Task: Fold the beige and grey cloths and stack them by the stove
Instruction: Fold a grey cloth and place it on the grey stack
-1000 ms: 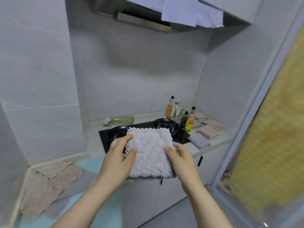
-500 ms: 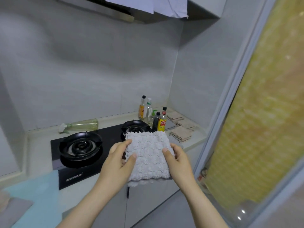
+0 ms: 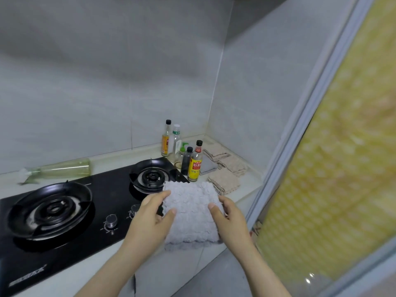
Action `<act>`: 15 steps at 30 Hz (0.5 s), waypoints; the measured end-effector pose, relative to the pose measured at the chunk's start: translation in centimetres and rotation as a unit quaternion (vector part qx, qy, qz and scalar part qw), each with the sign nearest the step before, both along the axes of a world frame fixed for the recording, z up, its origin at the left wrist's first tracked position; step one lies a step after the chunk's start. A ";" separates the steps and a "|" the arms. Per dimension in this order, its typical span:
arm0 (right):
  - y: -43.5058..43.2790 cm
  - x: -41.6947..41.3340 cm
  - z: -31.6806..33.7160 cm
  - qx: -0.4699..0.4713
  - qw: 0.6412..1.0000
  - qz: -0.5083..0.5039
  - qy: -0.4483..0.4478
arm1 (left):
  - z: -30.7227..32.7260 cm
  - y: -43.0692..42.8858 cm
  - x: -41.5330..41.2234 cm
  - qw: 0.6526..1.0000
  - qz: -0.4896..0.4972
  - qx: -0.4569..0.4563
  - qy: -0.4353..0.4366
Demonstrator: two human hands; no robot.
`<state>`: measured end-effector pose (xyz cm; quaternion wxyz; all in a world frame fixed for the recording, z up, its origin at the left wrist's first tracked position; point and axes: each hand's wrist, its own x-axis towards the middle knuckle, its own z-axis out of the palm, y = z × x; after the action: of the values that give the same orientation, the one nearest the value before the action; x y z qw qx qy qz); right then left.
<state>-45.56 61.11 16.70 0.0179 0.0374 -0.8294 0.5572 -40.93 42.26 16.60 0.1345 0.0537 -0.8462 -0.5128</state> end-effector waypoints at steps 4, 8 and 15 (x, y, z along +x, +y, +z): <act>2.6 -5.7 -1.8 -0.005 0.999 0.021 -0.028 | -1.8 2.6 -5.1 1.000 0.008 0.003 -0.025; 5.7 -12.0 -4.0 0.042 0.997 0.046 -0.051 | -4.0 5.8 -10.3 0.998 0.024 0.022 -0.045; 10.1 -21.1 -7.1 0.084 0.986 0.121 -0.074 | -8.1 10.8 -16.9 0.994 0.077 0.057 -0.061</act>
<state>-66.66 71.16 9.60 -0.1142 0.0973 -0.8616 0.4849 -57.87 53.09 8.46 0.1186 0.1577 -0.8157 -0.5438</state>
